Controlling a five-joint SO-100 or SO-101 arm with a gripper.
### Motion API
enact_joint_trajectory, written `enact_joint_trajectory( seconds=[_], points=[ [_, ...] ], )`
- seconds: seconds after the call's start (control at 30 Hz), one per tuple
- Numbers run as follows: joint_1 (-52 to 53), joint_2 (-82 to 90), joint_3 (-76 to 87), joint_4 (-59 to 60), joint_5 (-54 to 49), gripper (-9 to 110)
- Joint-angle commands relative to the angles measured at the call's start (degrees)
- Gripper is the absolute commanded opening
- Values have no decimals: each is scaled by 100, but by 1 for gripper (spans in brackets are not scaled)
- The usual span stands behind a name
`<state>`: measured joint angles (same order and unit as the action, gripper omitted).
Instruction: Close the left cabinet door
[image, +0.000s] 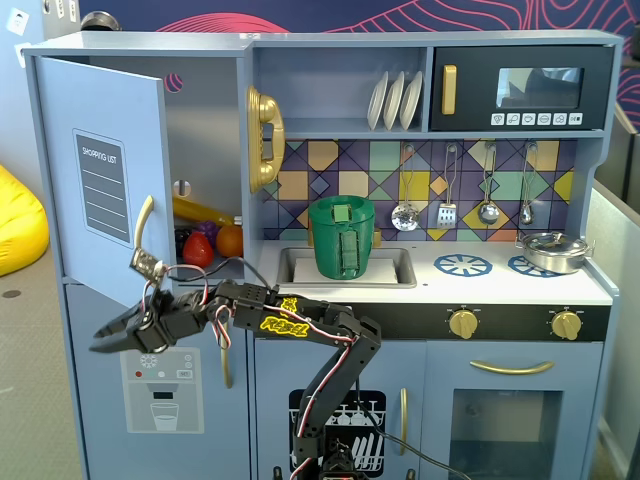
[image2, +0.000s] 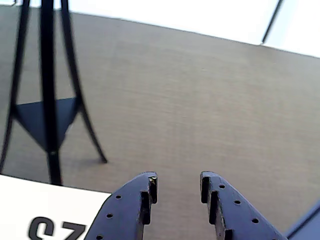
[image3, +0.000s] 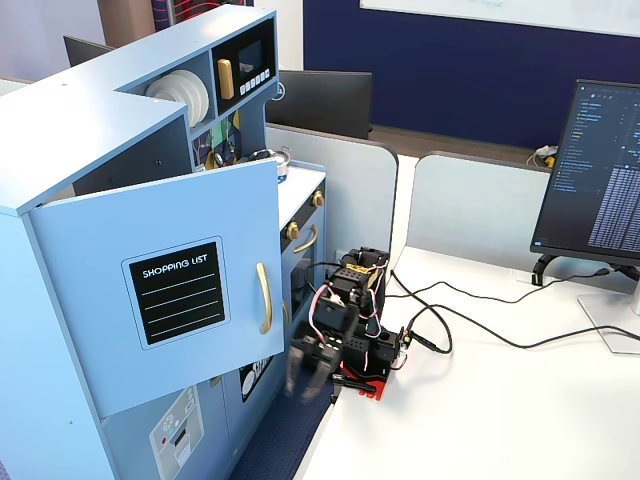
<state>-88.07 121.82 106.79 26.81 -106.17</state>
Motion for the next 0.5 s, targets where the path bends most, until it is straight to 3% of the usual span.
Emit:
enact_joint_trajectory(
  seconds=[0.0, 0.47],
  points=[
    [431, 185, -343, 53, -158, 0],
    [1951, 633, 246, 290, -316, 0]
  ],
)
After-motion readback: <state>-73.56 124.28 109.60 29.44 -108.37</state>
